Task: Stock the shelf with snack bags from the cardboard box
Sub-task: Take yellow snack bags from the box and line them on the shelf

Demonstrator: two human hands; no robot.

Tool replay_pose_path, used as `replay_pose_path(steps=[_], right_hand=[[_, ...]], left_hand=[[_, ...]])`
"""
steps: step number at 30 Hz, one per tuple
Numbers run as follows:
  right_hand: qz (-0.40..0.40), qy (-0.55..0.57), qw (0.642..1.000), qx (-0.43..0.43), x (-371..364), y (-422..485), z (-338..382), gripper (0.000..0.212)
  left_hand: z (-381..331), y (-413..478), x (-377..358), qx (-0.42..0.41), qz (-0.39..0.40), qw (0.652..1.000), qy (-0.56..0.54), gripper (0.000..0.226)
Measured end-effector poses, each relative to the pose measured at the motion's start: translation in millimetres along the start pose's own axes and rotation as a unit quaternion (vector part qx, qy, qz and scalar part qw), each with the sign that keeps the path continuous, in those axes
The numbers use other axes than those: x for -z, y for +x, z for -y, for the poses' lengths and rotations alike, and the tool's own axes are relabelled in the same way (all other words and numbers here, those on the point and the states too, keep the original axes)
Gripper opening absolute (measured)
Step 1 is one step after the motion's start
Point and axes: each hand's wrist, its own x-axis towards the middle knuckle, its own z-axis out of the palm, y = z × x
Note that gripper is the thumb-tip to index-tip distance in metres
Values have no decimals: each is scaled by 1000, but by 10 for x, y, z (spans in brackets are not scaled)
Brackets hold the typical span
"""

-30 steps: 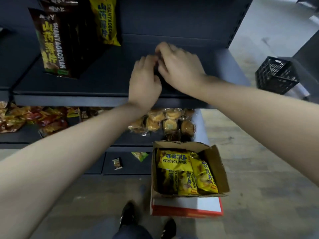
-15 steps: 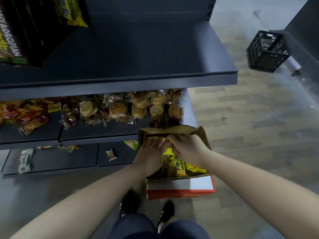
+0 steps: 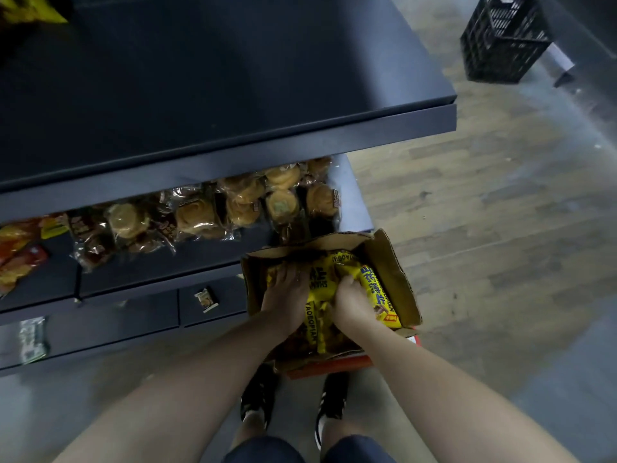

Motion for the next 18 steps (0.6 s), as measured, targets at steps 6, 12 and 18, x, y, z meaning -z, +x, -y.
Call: replay_pose_path(steps=[6, 12, 18], right_hand=[[31, 21, 997, -74, -155, 112, 125, 93], [31, 20, 991, -130, -214, 219, 215, 91], [43, 121, 976, -175, -89, 323, 158, 80]], left_hand=[[-14, 235, -23, 27, 72, 987, 143, 88], [90, 332, 6, 34, 70, 991, 108, 88], [168, 261, 107, 69, -4, 997, -25, 64]])
